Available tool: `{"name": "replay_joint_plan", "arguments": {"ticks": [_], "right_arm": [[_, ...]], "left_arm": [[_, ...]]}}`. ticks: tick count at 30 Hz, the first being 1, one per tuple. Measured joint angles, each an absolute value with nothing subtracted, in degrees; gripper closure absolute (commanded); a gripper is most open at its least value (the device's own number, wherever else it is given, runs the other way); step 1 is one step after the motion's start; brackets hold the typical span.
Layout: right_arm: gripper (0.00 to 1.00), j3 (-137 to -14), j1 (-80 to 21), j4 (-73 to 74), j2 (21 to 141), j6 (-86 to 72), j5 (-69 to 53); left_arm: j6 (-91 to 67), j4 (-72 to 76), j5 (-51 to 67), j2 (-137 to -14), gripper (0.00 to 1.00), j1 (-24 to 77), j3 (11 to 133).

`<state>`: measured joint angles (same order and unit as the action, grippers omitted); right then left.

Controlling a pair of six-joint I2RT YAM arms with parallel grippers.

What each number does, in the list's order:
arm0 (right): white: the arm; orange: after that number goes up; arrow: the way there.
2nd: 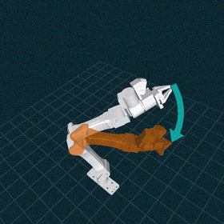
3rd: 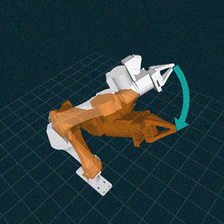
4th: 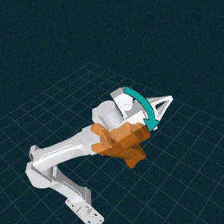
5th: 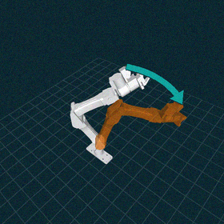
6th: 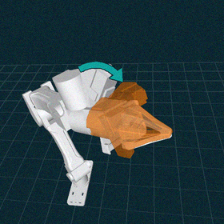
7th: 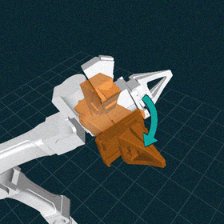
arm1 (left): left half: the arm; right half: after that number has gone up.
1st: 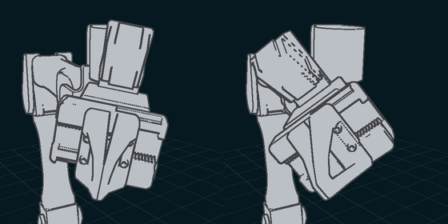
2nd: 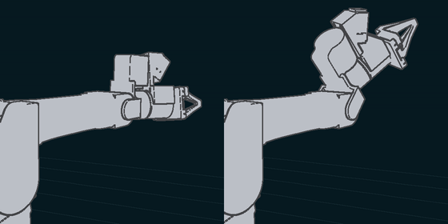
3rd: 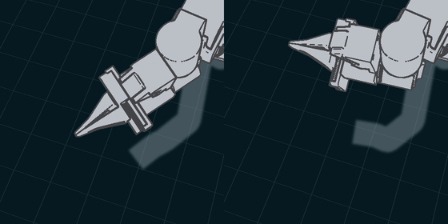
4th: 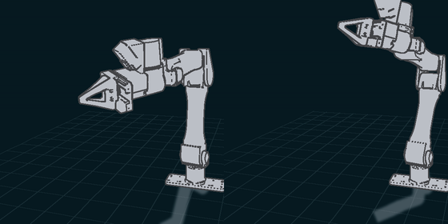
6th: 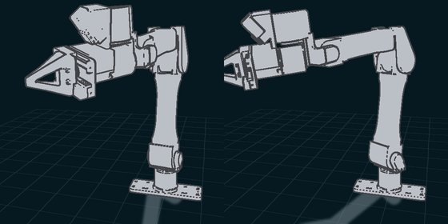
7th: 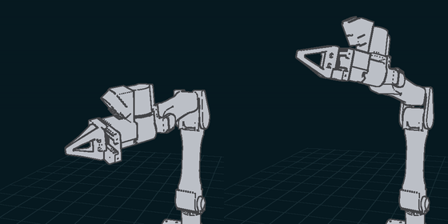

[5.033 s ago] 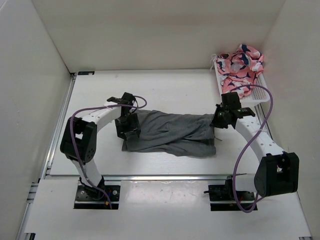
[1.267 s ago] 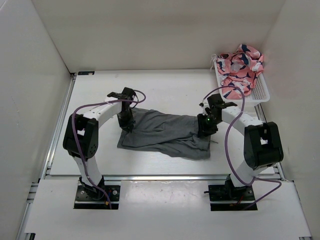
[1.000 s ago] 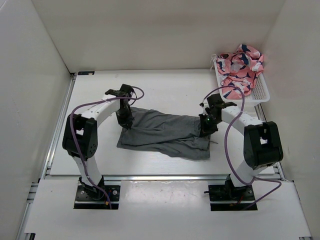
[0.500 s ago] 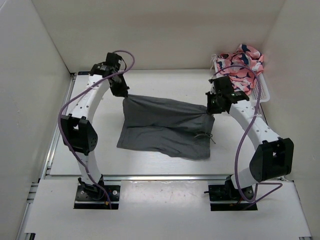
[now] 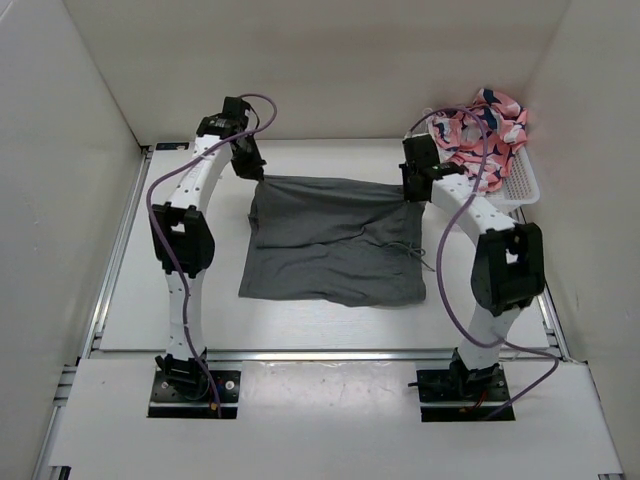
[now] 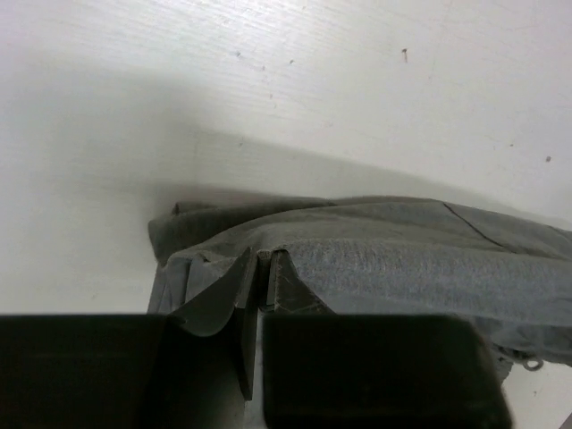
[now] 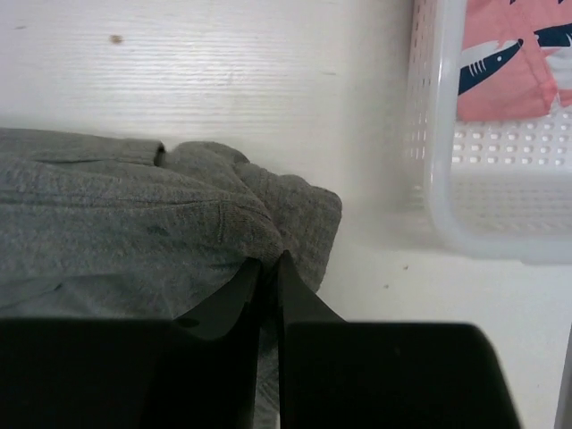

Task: Fold and stack the shorts
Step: Fold the shorts

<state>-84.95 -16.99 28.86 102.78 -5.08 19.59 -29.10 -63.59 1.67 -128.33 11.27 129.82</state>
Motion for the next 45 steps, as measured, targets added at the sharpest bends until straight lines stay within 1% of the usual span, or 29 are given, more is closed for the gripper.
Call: {"name": "replay_joint_plan", "arguments": {"ticks": [4,7,11,15,18,23,25,29,30,31,32,33,34,35,36,37,38,39,40,41,42,43,44,45], "right_arm": [[1.0,-88.5,-17.3,27.2,110.8,-3.9,25.4],[1.0,-90.2,-17.4,25.8,114.0,-3.5,27.7],[1.0,-90.2,-17.4,24.8,114.5,-3.0,28.4],[1.0,-89.6,-17.5,23.8,113.5,-2.9,27.9],[1.0,-86.0,-18.5,23.1,109.0,-3.2,27.2],[1.0,-76.0,-22.5,23.0,97.4,-4.9,28.3],[1.0,-71.6,-25.1,23.3,92.9,-6.4,30.8],[1.0,-62.1,-33.9,27.1,84.9,-12.6,38.2],[0.95,-60.6,-36.1,28.9,83.6,-15.1,40.0],[0.81,-59.5,-38.6,31.9,82.5,-18.6,42.0],[0.63,-59.1,-40.6,35.2,81.8,-22.2,43.5],[0.41,-59.1,-42.2,38.0,81.4,-25.8,44.6],[0.18,-59.2,-43.3,40.7,81.2,-28.5,45.8],[0.17,-59.2,-43.9,42.9,81.0,-31.0,46.6],[0.18,-59.2,-44.2,45.3,81.0,-32.7,47.5],[0.28,-59.2,-44.2,47.1,81.0,-34.2,47.9],[0.36,-59.2,-44.2,48.4,81.0,-35.2,48.1],[0.43,-59.2,-44.2,49.6,80.9,-36.4,48.1],[0.55,-59.3,-44.0,50.4,80.7,-37.5,47.9],[0.62,-59.3,-43.8,50.9,80.3,-38.3,47.4],[0.67,-59.3,-43.4,51.0,79.6,-39.0,46.5],[0.77,-59.3,-42.8,50.9,78.6,-39.9,44.6],[0.79,-59.2,-41.8,50.7,77.3,-40.5,42.1],[0.79,-58.9,-40.2,50.3,75.7,-41.3,39.5]], "left_arm": [[-28.7,-61.7,3.4,-132.1,0.89,11.4,132.9],[-28.4,-60.8,4.3,-134.6,0.89,11.4,136.7],[-28.0,-59.9,5.0,-135.6,0.89,11.3,138.7],[-27.4,-59.3,5.7,-135.3,0.89,10.7,137.9],[-27.0,-59.0,6.2,-132.3,0.89,9.8,132.0],[-26.3,-58.9,6.2,-121.9,0.89,9.0,116.4],[-26.4,-58.3,5.8,-116.9,0.89,8.9,110.3],[-27.4,-57.6,5.1,-106.0,0.89,8.9,96.8],[-27.6,-57.9,5.0,-103.4,0.89,8.9,93.7],[-28.0,-57.6,4.9,-100.9,0.89,8.9,90.4],[-28.4,-57.5,5.0,-98.5,0.77,8.9,87.2],[-28.6,-57.6,5.2,-96.3,0.54,8.9,84.4],[-28.4,-57.5,5.3,-94.4,0.16,8.9,81.8],[-28.3,-57.6,5.3,-92.5,0.14,8.8,79.1],[-28.9,-58.1,5.5,-91.0,0.14,8.8,77.1],[-28.8,-58.5,5.6,-90.0,0.14,8.8,75.7],[-28.8,-58.8,5.6,-89.4,0.16,8.7,75.0],[-28.8,-58.8,5.6,-89.1,0.18,8.7,74.7],[-28.9,-58.7,5.6,-88.9,0.21,8.7,74.7],[-28.9,-58.5,5.6,-88.9,0.27,8.7,74.7],[-29.0,-58.3,5.5,-88.9,0.27,8.7,74.7],[-29.1,-58.2,5.2,-88.9,0.27,8.7,74.7],[-29.1,-58.1,5.0,-88.9,0.27,8.7,74.7],[-29.3,-57.9,4.8,-89.0,0.23,8.8,74.7]]}}
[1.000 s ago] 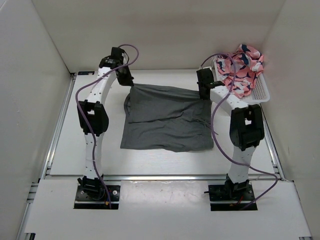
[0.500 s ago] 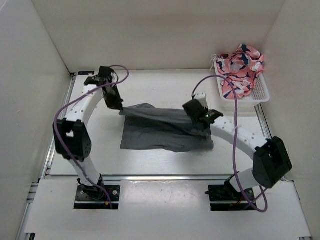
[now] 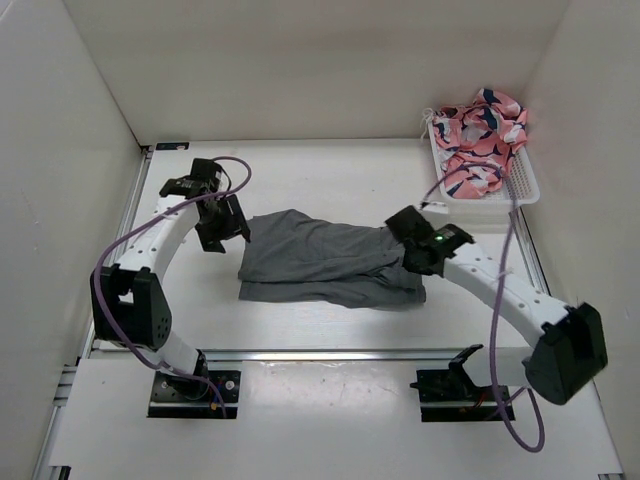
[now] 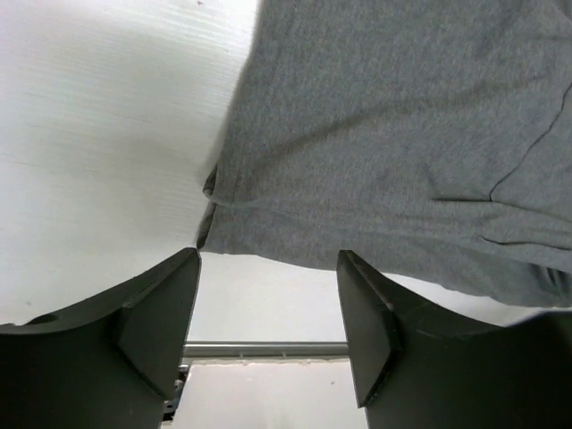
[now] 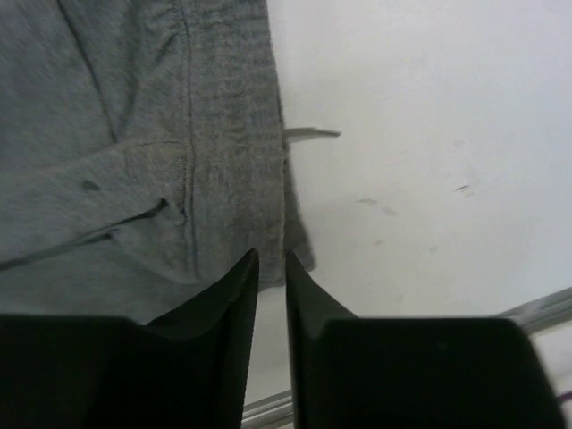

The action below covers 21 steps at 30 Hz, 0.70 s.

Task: Fold and stack the shorts
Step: Fold the shorts

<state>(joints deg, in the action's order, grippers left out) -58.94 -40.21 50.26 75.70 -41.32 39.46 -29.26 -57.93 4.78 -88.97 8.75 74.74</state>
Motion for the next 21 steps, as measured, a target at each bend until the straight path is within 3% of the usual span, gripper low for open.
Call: {"name": "replay_joint_plan", "arguments": {"ticks": [2,6,11,16,21], "right_arm": [[0.5,-57.5,-35.2,48.8,71.8,-42.9,33.4],[0.32,-54.0,-20.9,47.3,64.7,-44.4,18.5],[0.31,-53.5,-8.6,45.1,65.5,-43.4,4.8],[0.32,-53.9,-0.3,38.9,73.5,-39.5,-5.3],[0.5,-55.5,1.8,32.8,84.7,-36.5,-11.5]], "left_arm": [[-29.5,-57.8,4.1,-89.6,0.14,8.9,74.9],[-30.8,-56.4,2.7,-93.3,0.08,9.1,74.4],[-31.9,-54.0,2.1,-97.7,0.15,9.6,70.3],[-32.2,-53.4,2.1,-99.0,0.18,9.6,69.3],[-32.2,-52.6,2.1,-99.0,0.19,9.6,69.4]]}}
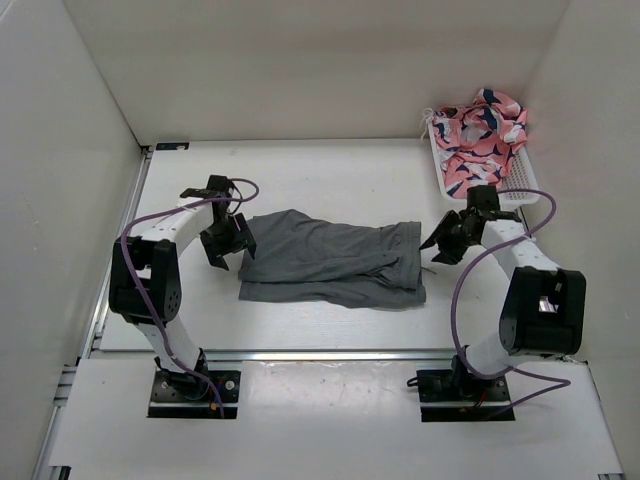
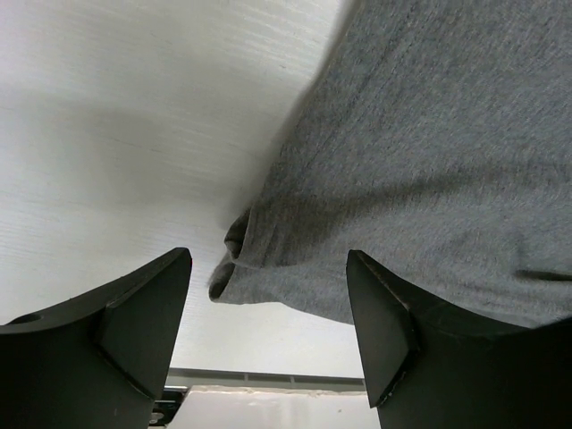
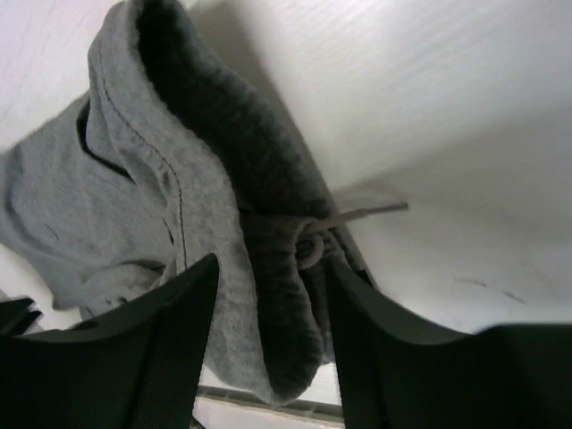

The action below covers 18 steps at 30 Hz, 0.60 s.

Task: Fold and stack the shorts
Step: Fold the shorts

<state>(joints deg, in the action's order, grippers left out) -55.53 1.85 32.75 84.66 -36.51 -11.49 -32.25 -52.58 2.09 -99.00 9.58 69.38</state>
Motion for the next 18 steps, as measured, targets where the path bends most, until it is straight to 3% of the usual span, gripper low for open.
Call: {"name": "replay_joint_plan", "arguments": {"ticks": [2,5,6,7,10,15,16,17,18], "right_arm": [[0.55,-55.6,1.6,31.3,86.1,-35.7,-13.3],[0.7,-56.4,0.5,29.8,86.7,-34.8,-15.1],[0.83,-56.7,0.1,29.3,86.7,-34.5,-15.6],[0.89,-56.9,-0.1,28.8,86.7,-34.1,-16.1],[1.0,-57.3,-0.6,27.6,86.8,-33.6,-17.7],[1.0,-57.3,-1.0,27.1,86.5,-32.0,-19.4],[0.95,-57.3,-1.1,27.3,86.1,-31.4,-19.0],[0.76,-57.3,-1.4,27.6,85.6,-31.0,-18.4],[0.67,-57.3,-1.7,28.1,85.0,-30.9,-17.7]], "left_arm": [[-32.2,-52.4,2.0,-99.0,0.2,9.6,69.4],[-32.2,-52.2,1.9,-99.0,0.2,9.6,69.4],[-32.2,-52.2,1.9,-99.0,0.22,9.6,69.4],[-32.3,-52.2,1.9,-99.0,0.22,9.6,69.4],[-32.3,-52.2,1.9,-99.0,0.23,9.6,69.4],[-32.3,-52.2,1.8,-99.0,0.23,9.6,69.4],[-32.3,-52.2,1.7,-99.0,0.23,9.6,69.4],[-32.3,-52.2,1.6,-99.0,0.23,9.6,69.4],[-32.3,-52.2,1.6,-99.0,0.23,9.6,69.4]]}}
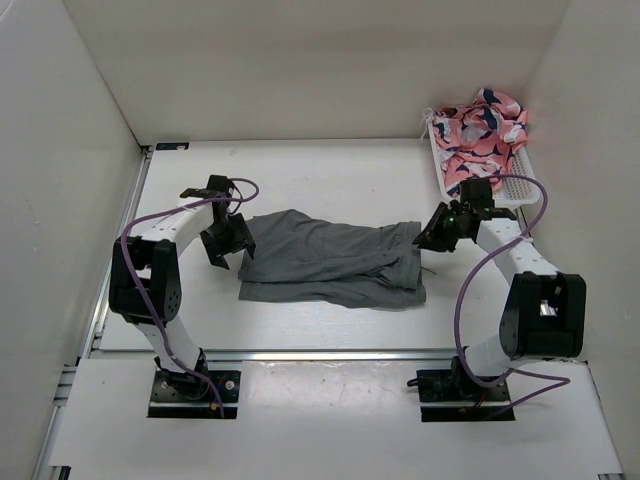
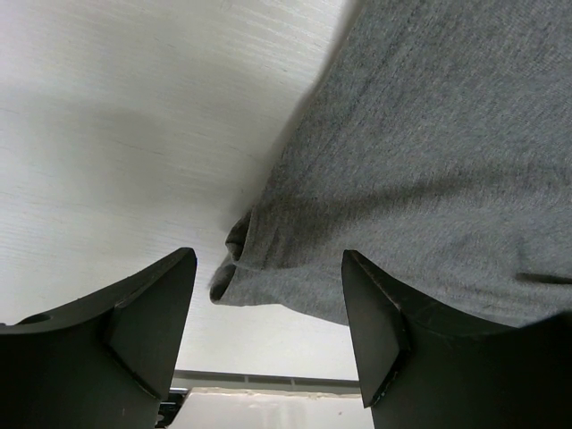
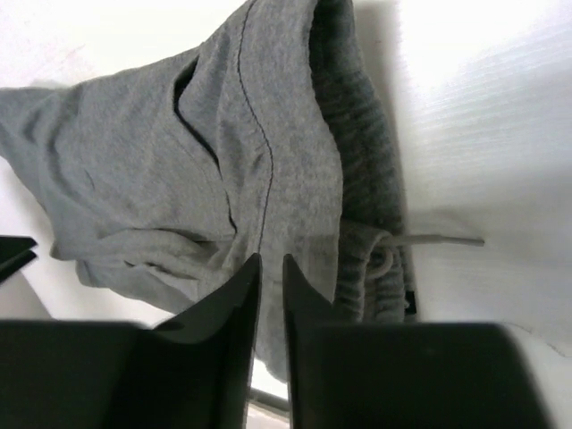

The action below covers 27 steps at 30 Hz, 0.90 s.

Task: Fold and stack the shorts
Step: Fold the shorts

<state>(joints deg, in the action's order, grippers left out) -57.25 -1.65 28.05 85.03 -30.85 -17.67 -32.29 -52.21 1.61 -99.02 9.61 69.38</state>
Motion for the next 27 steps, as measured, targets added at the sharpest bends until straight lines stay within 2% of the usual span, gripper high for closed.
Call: {"name": "replay_joint_plan", "arguments": {"ticks": [1,2,4,16,18,19,21,22,27], "right_arm": [[0.59,-57.2,-1.8,28.5,84.4,-30.5,-16.9],[0.46,-57.2,-2.0,28.8,83.7,-30.3,-16.1],[0.41,-57.2,-2.3,29.0,83.0,-29.8,-14.8],[0.45,-57.2,-2.3,26.1,89.7,-31.7,-17.3],[0.54,-57.2,-2.3,25.6,89.8,-32.1,-18.0],[0.69,-57.2,-2.3,25.3,89.8,-32.2,-18.2],[0.87,-57.2,-2.3,24.9,89.9,-32.7,-18.5],[1.0,-57.2,-2.3,24.7,90.0,-32.5,-18.7],[1.0,-57.1,-2.5,24.2,89.5,-31.8,-19.2]], "left_arm": [[-32.3,-52.2,1.6,-99.0,0.23,9.6,69.4],[-32.3,-52.2,1.5,-99.0,0.23,9.6,69.4],[-32.3,-52.2,1.5,-99.0,0.23,9.6,69.4],[-32.4,-52.2,1.1,-99.0,0.23,9.6,69.4],[-32.4,-52.2,1.0,-99.0,0.23,9.6,69.4],[-32.4,-52.2,1.0,-99.0,0.23,9.6,69.4],[-32.4,-52.2,0.8,-99.0,0.23,9.6,69.4],[-32.4,-52.2,0.8,-99.0,0.23,9.6,69.4],[-32.4,-52.2,0.8,-99.0,0.23,9.6,69.4]]}}
